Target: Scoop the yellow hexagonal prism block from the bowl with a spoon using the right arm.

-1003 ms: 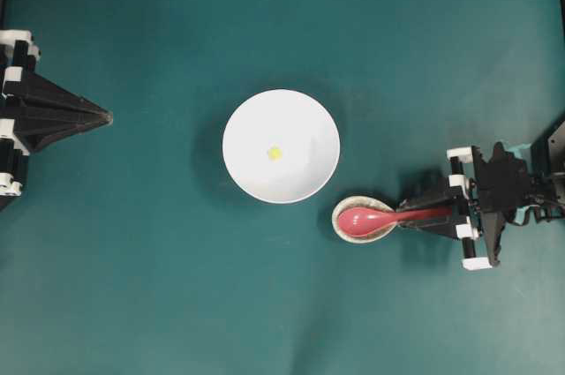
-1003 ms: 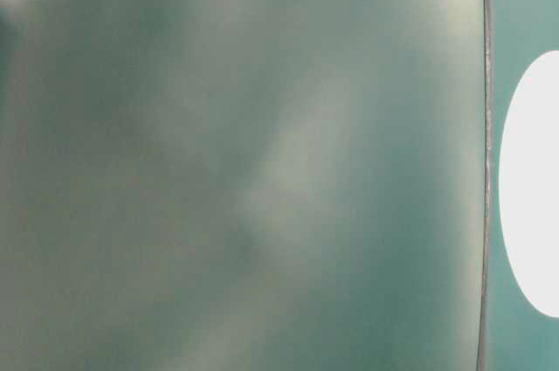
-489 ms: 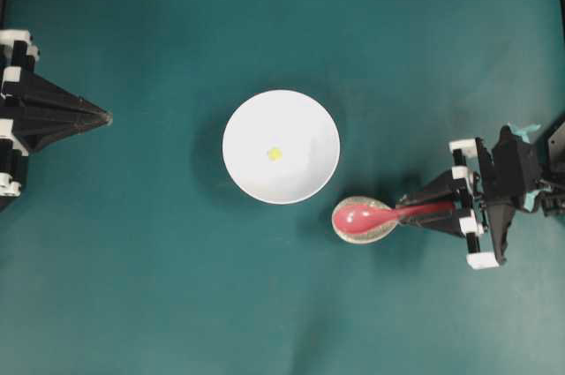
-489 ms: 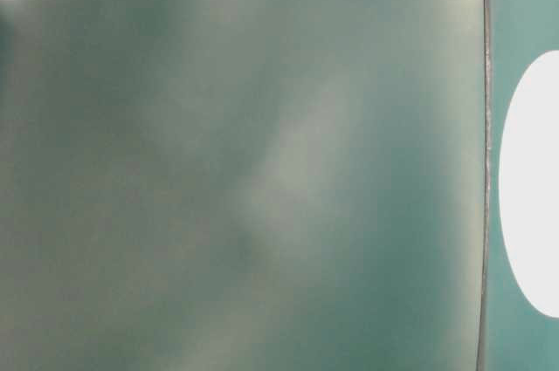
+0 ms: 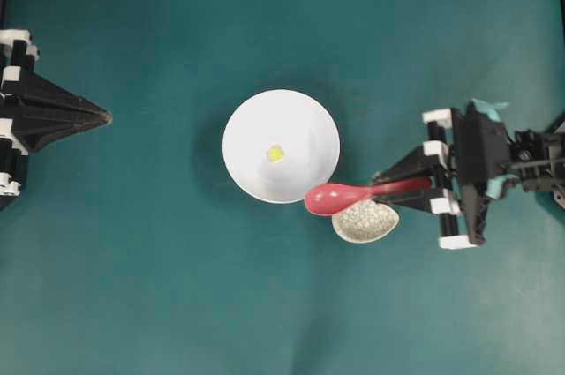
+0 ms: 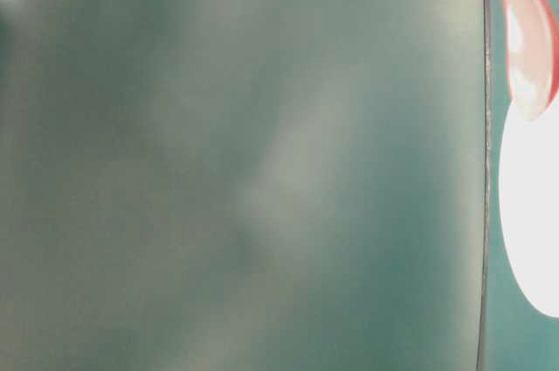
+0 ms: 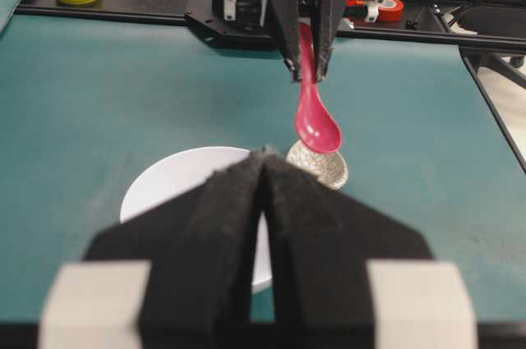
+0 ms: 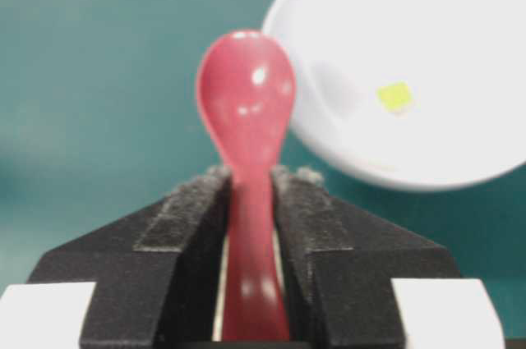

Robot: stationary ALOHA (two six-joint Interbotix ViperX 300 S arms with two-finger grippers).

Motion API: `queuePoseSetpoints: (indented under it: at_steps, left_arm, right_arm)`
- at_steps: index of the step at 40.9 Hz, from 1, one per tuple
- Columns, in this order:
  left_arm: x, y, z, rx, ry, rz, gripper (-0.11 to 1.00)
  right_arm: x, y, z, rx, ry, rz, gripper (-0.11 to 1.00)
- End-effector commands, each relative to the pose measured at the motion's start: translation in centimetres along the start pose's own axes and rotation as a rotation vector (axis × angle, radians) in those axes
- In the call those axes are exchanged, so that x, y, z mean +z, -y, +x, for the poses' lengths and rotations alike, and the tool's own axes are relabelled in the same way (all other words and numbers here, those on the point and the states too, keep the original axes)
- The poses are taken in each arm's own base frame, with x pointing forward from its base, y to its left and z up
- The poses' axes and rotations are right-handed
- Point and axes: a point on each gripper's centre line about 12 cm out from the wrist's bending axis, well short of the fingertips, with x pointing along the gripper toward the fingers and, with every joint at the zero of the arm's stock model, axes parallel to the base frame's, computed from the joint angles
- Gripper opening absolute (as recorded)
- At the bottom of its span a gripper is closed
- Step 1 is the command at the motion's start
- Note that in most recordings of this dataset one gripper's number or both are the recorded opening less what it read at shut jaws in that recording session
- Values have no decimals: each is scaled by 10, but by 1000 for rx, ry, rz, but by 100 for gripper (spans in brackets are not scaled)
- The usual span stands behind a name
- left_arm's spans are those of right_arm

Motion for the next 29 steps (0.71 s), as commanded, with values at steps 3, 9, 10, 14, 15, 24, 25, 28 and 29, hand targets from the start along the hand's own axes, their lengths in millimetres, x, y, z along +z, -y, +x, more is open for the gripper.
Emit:
queuePoseSetpoints:
  at_steps: [3,9,10,14,15,24,25,28,29]
  left_arm:
    - [10,0,2,0,28,3,-1]
    - [11,0,2,0,29,2,-1]
    - [10,0,2,0,28,2,-1]
    - [10,0,2,0,26,3,-1]
    - [10,0,2,0,26,2,-1]
    - [11,0,1,0,29,5,-1]
    - [11,0,1,0,29,3,-1]
    - [11,0,1,0,29,3,-1]
    - [11,0,1,0,29,3,-1]
  right_arm:
    - [26,8,5,-5,-38,32,23]
    - [39,17,8,-14,-88,57,23]
    - [41,18,9,-15,-92,60,23]
    - [48,24,10,-22,-107,73,23]
    - [49,25,10,-25,-112,78,23]
    - [54,40,17,-57,-147,139,23]
    - [54,41,18,-60,-153,146,23]
    - [55,47,21,-72,-174,174,23]
    - [54,50,22,-76,-187,185,23]
